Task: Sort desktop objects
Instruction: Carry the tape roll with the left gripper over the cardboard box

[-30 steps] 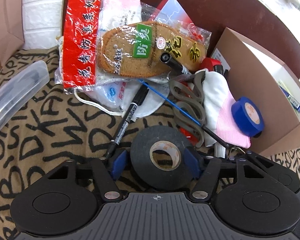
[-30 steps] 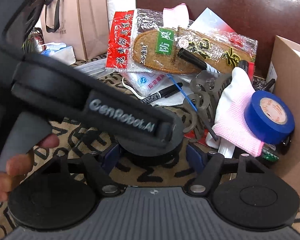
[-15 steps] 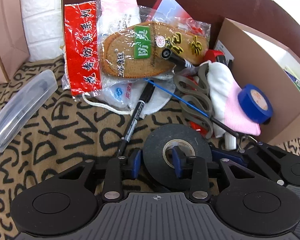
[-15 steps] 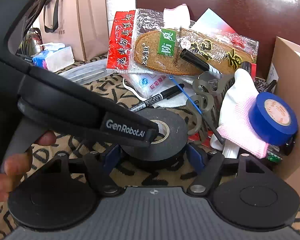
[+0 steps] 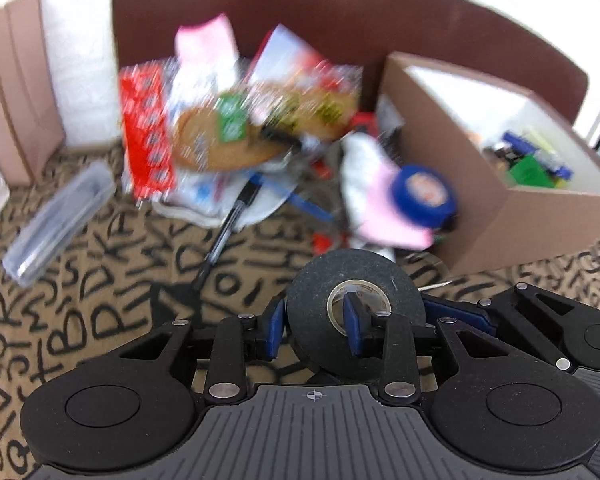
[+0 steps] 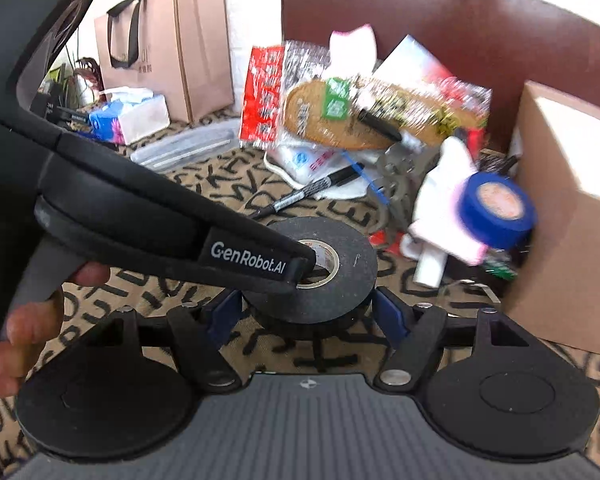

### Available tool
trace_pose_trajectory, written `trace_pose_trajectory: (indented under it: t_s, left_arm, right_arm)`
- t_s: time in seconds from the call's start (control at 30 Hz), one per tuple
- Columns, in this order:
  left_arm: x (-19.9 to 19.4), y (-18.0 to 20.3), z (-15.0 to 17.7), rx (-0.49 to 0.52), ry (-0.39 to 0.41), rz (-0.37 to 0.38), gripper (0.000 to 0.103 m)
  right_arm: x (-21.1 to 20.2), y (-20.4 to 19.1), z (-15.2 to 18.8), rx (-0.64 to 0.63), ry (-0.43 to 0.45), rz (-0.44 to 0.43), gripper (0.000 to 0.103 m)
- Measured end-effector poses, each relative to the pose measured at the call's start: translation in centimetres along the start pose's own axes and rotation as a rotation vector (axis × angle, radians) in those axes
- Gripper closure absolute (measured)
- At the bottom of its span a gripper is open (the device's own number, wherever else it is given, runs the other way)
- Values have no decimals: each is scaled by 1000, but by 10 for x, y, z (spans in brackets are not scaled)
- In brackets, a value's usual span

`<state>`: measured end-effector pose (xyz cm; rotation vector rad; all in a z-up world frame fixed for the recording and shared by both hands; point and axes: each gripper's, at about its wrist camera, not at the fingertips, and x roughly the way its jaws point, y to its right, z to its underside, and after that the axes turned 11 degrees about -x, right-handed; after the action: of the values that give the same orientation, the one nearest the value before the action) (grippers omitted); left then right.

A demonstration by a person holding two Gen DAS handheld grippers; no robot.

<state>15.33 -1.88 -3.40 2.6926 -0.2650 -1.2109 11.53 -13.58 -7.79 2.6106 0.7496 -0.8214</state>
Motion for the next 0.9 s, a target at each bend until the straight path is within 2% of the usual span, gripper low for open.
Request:
trace_pose_trajectory:
  t_s: [0.2,0.43,0.6,0.9]
  left_arm:
    - [-35,47,-11,86,97,58,73]
    - [-46,106,-32,157,149,117,73]
    - [-31,140,-53,182,131,182,72]
    - [24,192,-95,234,78,219,71]
  right_arm:
    - [-50,18,-8,11,88,85,27]
    - [-90,57,-14,36,159,183,27]
    - [-104,97,-13,88,169,220,27]
    - [-81,173,-26,91,101,267,27]
